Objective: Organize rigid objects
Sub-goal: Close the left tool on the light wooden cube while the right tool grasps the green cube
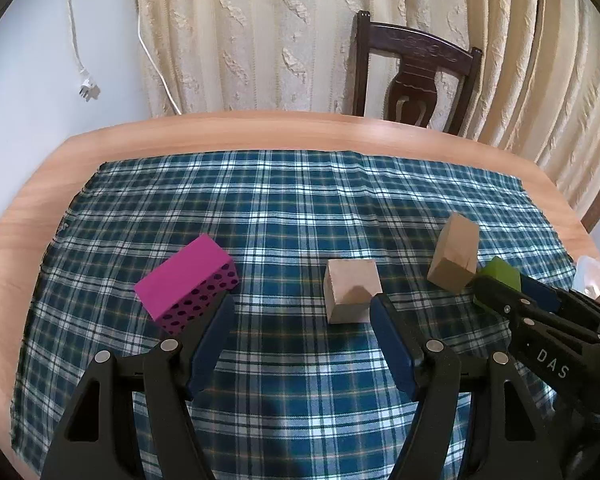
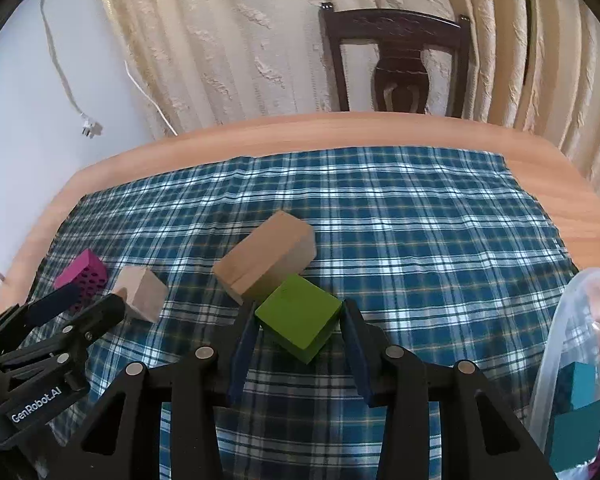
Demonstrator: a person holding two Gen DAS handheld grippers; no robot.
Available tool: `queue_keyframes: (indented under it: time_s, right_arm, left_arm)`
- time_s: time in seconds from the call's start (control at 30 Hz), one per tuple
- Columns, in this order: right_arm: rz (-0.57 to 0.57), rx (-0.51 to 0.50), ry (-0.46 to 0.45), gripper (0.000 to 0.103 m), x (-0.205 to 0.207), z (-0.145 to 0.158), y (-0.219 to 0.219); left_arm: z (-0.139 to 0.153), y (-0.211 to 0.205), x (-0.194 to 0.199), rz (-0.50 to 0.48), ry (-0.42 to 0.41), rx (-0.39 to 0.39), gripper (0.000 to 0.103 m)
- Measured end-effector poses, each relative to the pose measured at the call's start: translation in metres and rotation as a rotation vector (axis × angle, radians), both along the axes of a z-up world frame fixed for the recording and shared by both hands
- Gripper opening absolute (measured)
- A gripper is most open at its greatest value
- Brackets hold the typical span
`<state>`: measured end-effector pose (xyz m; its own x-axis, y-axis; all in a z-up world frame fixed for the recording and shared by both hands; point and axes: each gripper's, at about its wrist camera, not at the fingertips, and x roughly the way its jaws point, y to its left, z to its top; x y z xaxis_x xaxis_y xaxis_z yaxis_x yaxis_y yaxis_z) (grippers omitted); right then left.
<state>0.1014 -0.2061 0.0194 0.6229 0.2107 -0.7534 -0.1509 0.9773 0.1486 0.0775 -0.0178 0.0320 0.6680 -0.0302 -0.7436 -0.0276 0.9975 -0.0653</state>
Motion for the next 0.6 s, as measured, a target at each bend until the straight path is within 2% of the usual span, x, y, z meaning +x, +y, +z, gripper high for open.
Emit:
queue_keyframes:
  time_s: [0.13, 0.37, 0.6]
  right_arm:
    - [-0.007, 0.011, -0.002, 0.045, 0.001, 0.001, -0.003]
    - [-0.021, 0.016, -0.001, 0.045, 0.001, 0.002, -0.006]
    - [-0.03, 0.018, 0.007, 0.045, 0.002, 0.0, -0.008]
  left_arm:
    - [0.002, -0.008, 0.002, -0.013, 0.002, -0.007, 0.071]
    - [0.002, -0.03, 0.01, -0.049, -0.007, 0.039, 0.071]
    - [-0.011, -0.038, 0.023, -0.059, 0.027, 0.083, 0.069]
